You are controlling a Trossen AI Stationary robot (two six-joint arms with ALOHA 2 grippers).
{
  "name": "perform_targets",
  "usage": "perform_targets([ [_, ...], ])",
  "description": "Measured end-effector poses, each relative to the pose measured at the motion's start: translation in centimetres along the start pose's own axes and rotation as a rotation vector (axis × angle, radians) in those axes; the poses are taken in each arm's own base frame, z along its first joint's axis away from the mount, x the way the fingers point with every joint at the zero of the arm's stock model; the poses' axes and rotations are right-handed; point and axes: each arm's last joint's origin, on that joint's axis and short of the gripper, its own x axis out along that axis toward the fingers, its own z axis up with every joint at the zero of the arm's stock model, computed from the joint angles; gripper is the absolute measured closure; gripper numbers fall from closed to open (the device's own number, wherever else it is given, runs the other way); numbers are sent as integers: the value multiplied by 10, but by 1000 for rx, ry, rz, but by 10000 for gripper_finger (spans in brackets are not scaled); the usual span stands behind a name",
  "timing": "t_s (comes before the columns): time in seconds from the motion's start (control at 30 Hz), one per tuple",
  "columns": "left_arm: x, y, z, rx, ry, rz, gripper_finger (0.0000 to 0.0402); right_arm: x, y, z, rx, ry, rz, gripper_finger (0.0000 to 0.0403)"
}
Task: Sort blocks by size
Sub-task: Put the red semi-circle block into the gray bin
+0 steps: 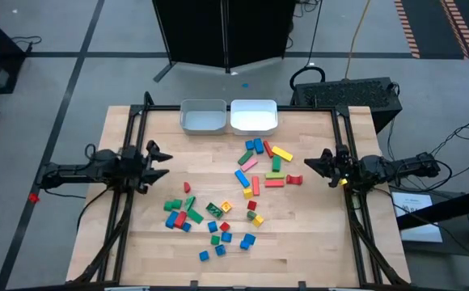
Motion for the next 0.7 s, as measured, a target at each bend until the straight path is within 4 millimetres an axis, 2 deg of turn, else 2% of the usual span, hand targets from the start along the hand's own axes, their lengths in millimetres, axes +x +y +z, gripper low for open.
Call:
perform_targets([
  [0.1, 0, 0, 9, 46, -103, 36, 146, 0, 2, 3, 12, -27, 23, 399],
  [0.23, -2, -2, 19, 49, -206, 23, 146, 0, 3, 4, 16, -46, 21, 399],
  [0.43, -8, -3, 37, 27, -420, 110, 146, 0, 3, 4, 22, -49, 17, 399],
  [0.7, -10, -3, 41, 16, -474, 127, 146, 0, 3, 4, -6, -48, 18, 399],
])
